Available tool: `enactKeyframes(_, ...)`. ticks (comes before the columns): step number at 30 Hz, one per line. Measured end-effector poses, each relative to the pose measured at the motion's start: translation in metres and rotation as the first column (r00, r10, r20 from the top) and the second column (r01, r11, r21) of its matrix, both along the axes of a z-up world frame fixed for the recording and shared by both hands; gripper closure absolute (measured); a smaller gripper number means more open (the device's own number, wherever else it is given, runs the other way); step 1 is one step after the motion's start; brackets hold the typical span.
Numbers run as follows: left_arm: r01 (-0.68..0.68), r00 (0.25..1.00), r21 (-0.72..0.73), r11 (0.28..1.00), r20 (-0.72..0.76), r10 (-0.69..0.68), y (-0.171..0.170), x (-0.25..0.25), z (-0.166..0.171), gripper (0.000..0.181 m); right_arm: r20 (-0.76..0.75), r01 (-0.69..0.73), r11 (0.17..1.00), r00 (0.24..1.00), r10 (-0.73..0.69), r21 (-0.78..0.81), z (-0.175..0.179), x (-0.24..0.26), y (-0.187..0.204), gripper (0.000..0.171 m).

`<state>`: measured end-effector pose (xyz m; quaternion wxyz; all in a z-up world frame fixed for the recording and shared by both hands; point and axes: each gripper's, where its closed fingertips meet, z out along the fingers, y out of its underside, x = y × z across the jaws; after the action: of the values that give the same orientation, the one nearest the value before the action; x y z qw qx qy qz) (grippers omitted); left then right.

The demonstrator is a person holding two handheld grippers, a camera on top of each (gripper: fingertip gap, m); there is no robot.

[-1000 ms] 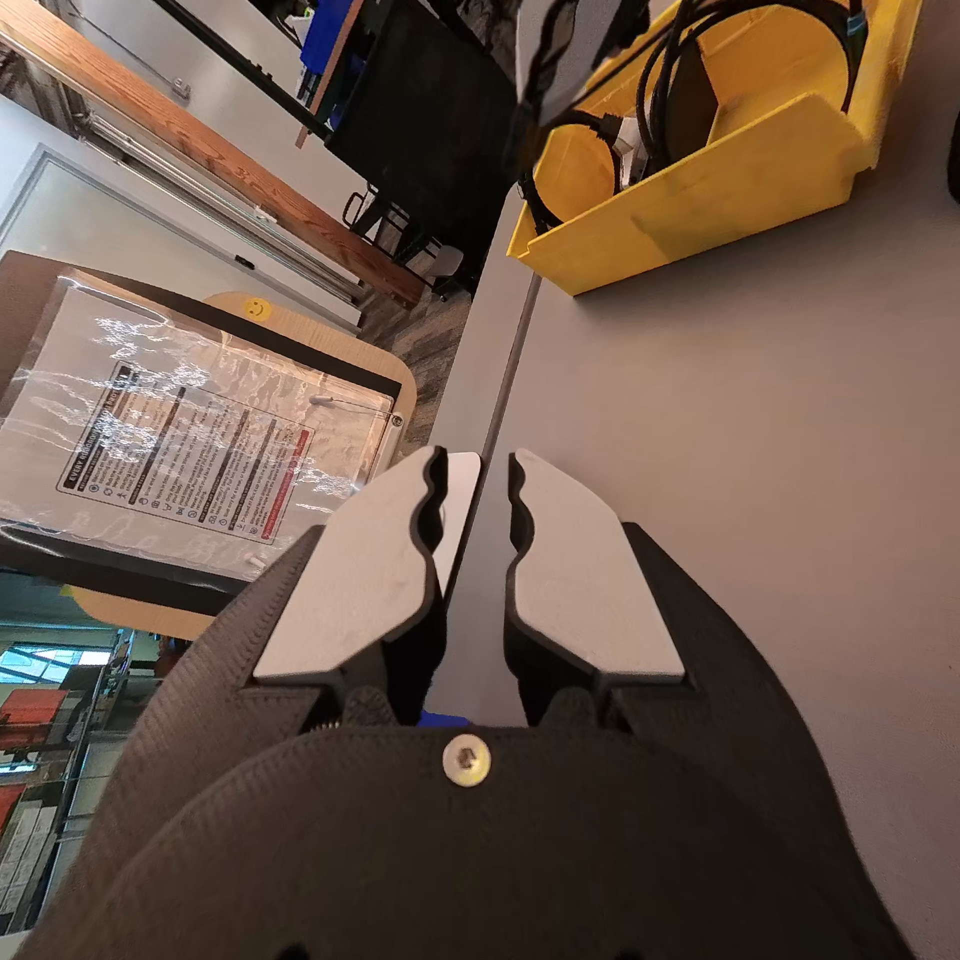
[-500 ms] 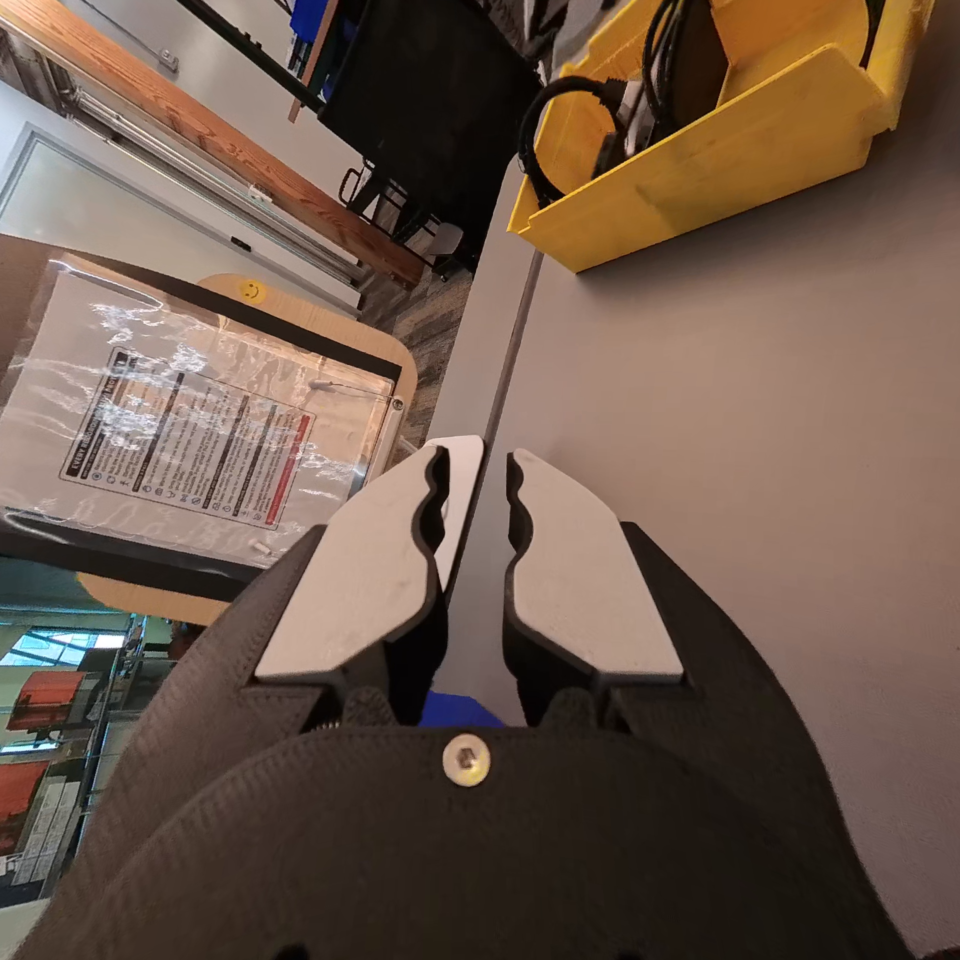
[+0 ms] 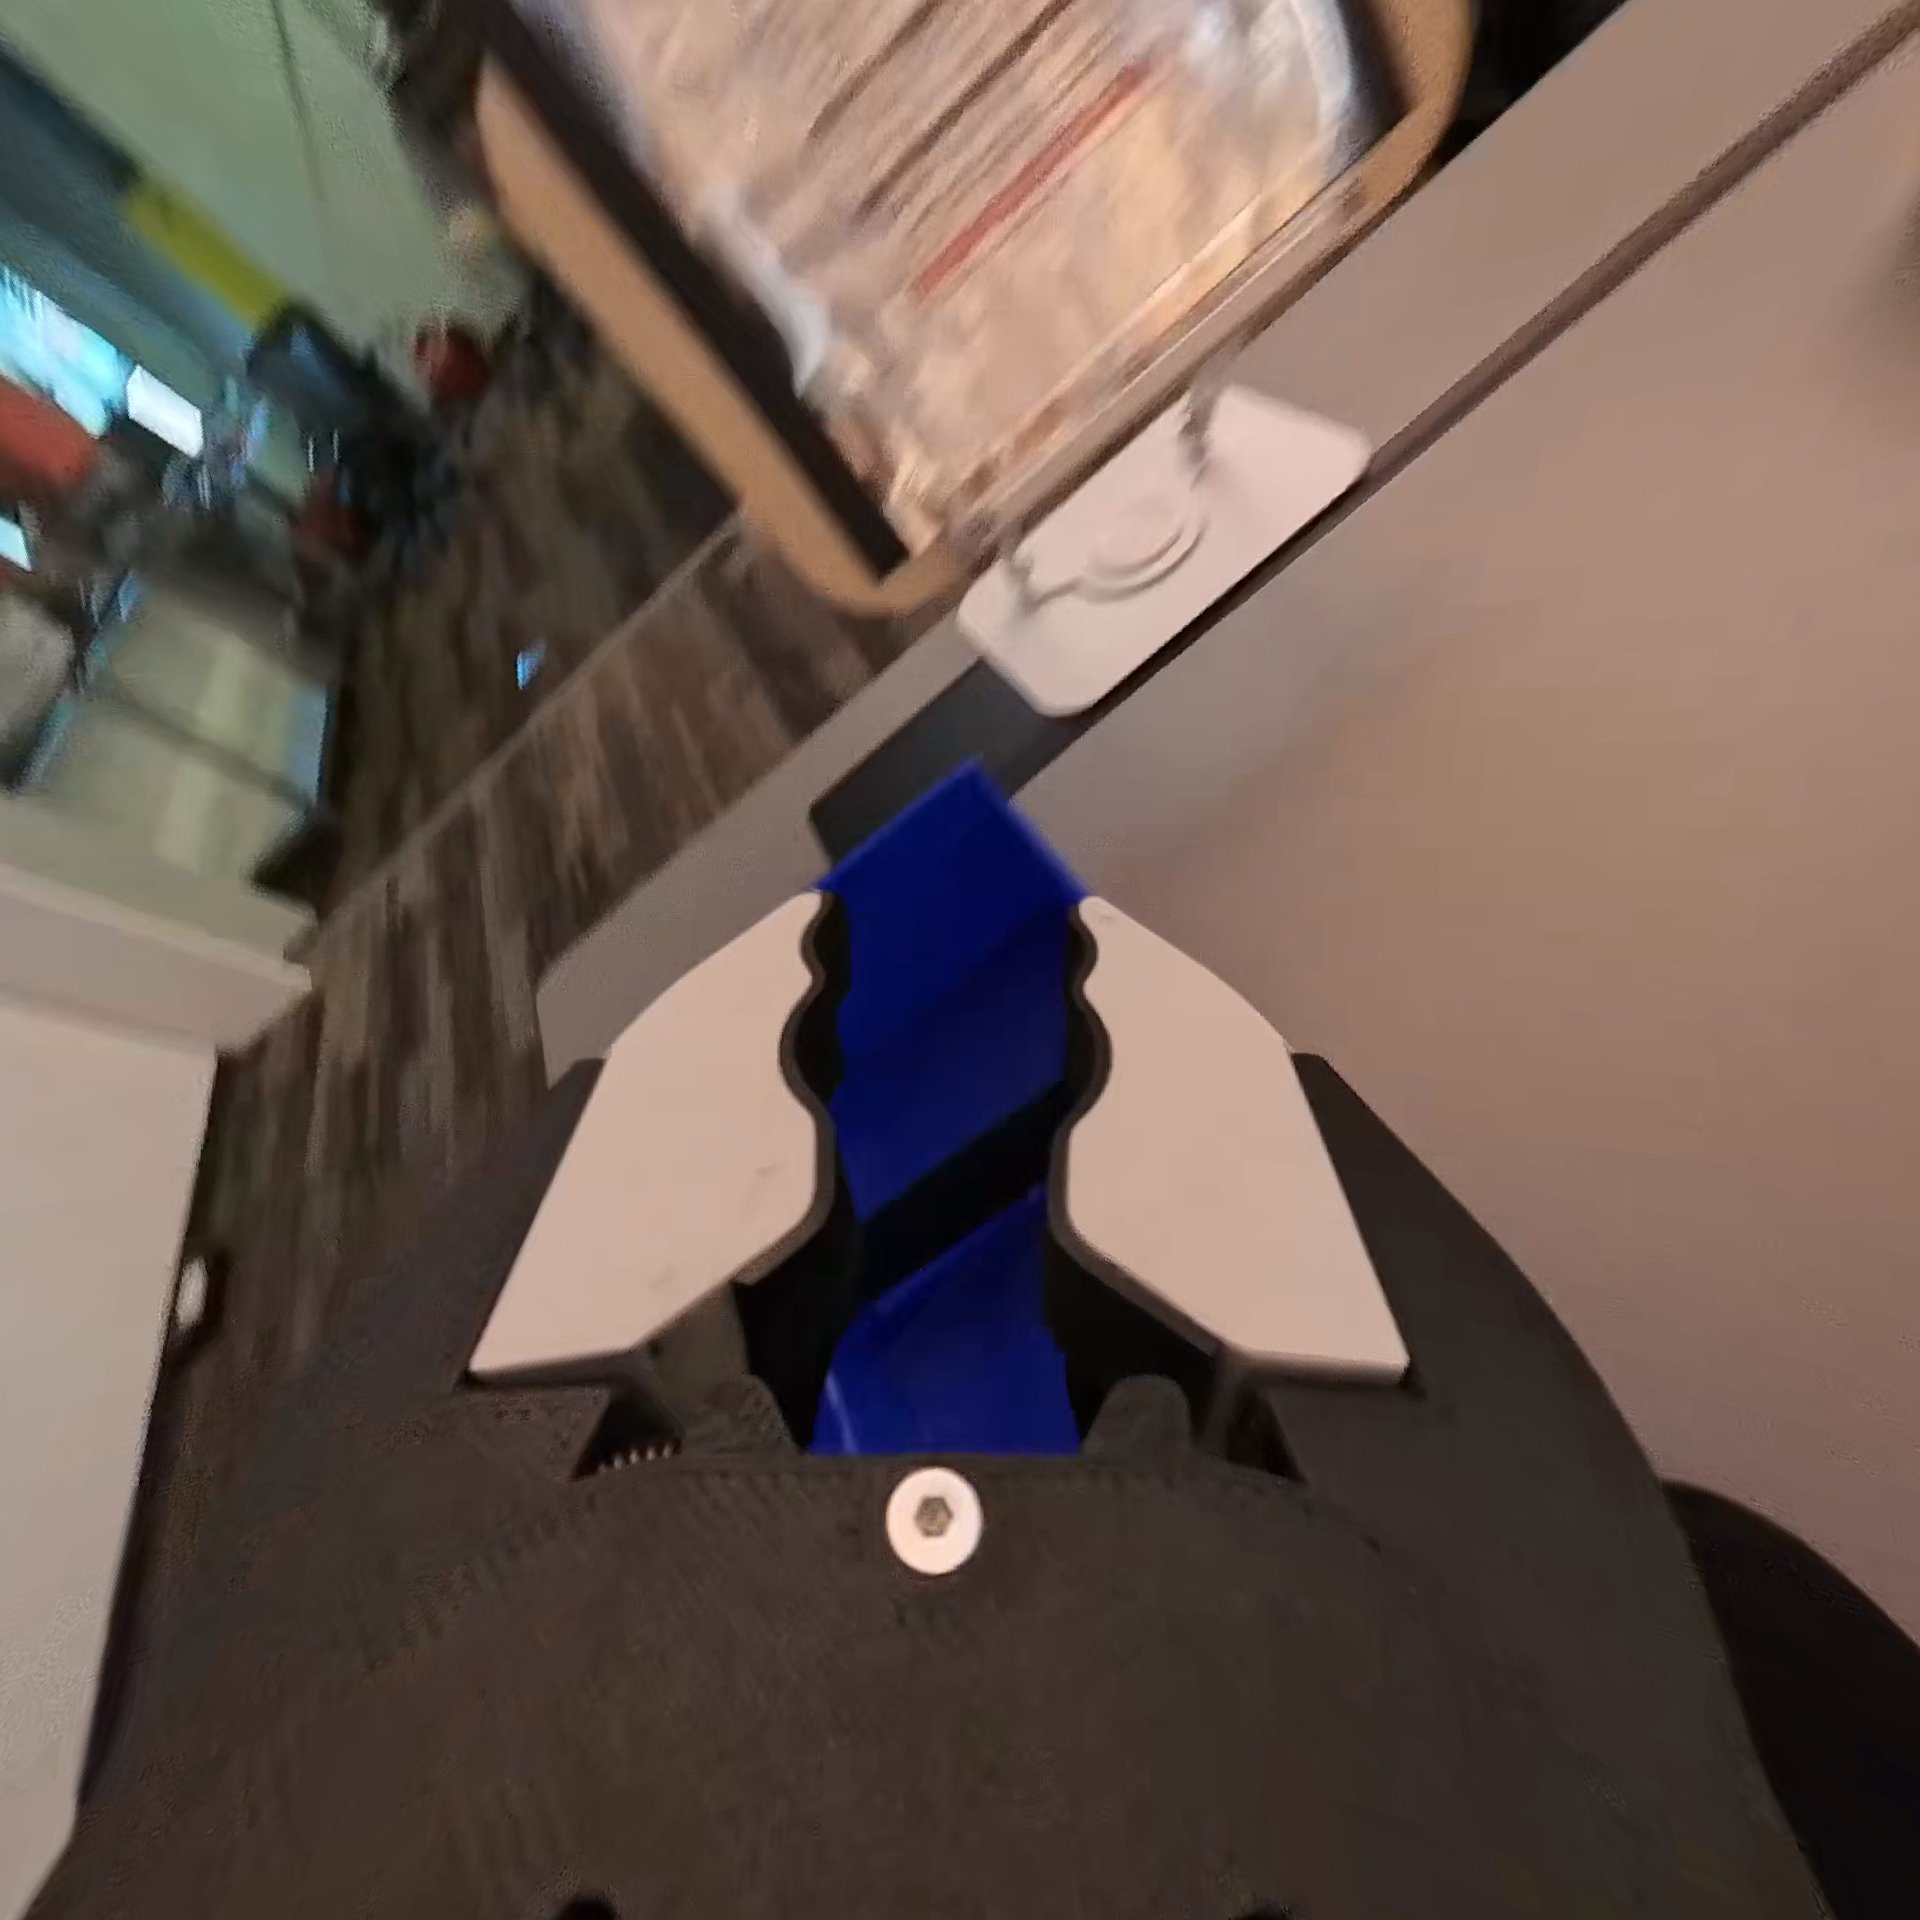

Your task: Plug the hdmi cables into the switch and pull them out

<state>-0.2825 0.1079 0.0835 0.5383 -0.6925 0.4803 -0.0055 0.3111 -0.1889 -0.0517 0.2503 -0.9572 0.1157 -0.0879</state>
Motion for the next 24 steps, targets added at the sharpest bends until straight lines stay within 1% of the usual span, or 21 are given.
enactKeyframes(1,-0.071,0.997,-0.042,0.997,0.006,0.071,0.01,-0.019,-0.006,0.138,-0.042,0.016,1.0,0.999,-0.017,-0.021,-0.009,0.001,-0.005,0.131)
enactKeyframes(3,-0.224,0.973,-0.147,0.964,0.018,0.229,0.03,-0.06,-0.023,0.133,-0.062,0.037,0.998,0.997,-0.04,-0.048,-0.022,0.008,-0.008,0.134)
enactKeyframes(4,-0.295,0.95,-0.237,0.926,0.028,0.31,0.037,-0.08,-0.036,0.128,-0.076,0.041,0.998,0.996,-0.044,-0.047,-0.028,0.01,-0.005,0.135)
enactKeyframes(5,-0.352,0.923,-0.335,0.874,0.028,0.383,0.043,-0.099,-0.051,0.123,-0.11,0.039,0.998,0.993,-0.044,-0.053,-0.035,0.008,-0.003,0.14)
enactKeyframes(6,-0.398,0.896,-0.411,0.82,0.017,0.444,0.05,-0.118,-0.066,0.122,-0.144,0.038,0.997,0.988,-0.048,-0.071,-0.042,0.007,-0.002,0.145)
enactKeyframes(9,-0.488,0.82,-0.534,0.691,-0.009,0.572,0.064,-0.162,-0.101,0.118,-0.283,0.031,0.988,0.956,-0.072,-0.149,-0.064,-0.004,0.0,0.16)
enactKeyframes(11,-0.521,0.78,-0.592,0.615,-0.038,0.624,0.066,-0.18,-0.117,0.115,-0.328,0.051,0.974,0.936,-0.124,-0.222,-0.076,-0.005,-0.002,0.164)
enactKeyframes(12,-0.532,0.761,-0.623,0.574,-0.054,0.647,0.065,-0.185,-0.125,0.115,-0.351,0.051,0.971,0.927,-0.133,-0.232,-0.079,-0.007,-0.001,0.163)
enactKeyframes(13,-0.533,0.751,-0.656,0.534,-0.076,0.656,0.063,-0.186,-0.133,0.115,-0.361,0.053,0.971,0.922,-0.138,-0.235,-0.08,-0.007,-0.001,0.163)
enactKeyframes(15,-0.51,0.773,-0.714,0.48,-0.135,0.62,0.059,-0.182,-0.154,0.118,-0.343,0.041,0.969,0.931,-0.125,-0.244,-0.08,-0.006,-0.001,0.163)
enactKeyframes(17,-0.504,0.786,-0.748,0.432,-0.19,0.588,0.056,-0.179,-0.172,0.132,-0.324,0.015,0.965,0.941,-0.102,-0.26,-0.08,-0.008,-0.001,0.163)
enactKeyframes(19,-0.496,0.79,-0.776,0.39,-0.217,0.574,0.055,-0.178,-0.184,0.153,-0.311,-0.064,0.956,0.95,-0.03,-0.287,-0.08,-0.017,-0.001,0.162)
enactKeyframes(20,-0.487,0.791,-0.791,0.371,-0.219,0.571,0.054,-0.177,-0.187,0.157,-0.315,-0.106,0.949,0.949,0.008,-0.296,-0.08,-0.024,0.001,0.161)
enactKeyframes(22,-0.511,0.778,-0.782,0.357,-0.245,0.578,0.055,-0.18,-0.19,0.172,-0.325,-0.121,0.937,0.946,0.009,-0.328,-0.08,-0.033,0.005,0.16)
enactKeyframes(23,-0.526,0.78,-0.769,0.364,-0.267,0.566,0.054,-0.182,-0.191,0.177,-0.315,-0.139,0.93,0.949,0.027,-0.34,-0.08,-0.036,0.008,0.161)
enactKeyframes(24,-0.531,0.79,-0.759,0.375,-0.284,0.543,0.052,-0.181,-0.191,0.177,-0.319,-0.158,0.926,0.947,0.044,-0.342,-0.08,-0.041,0.012,0.161)
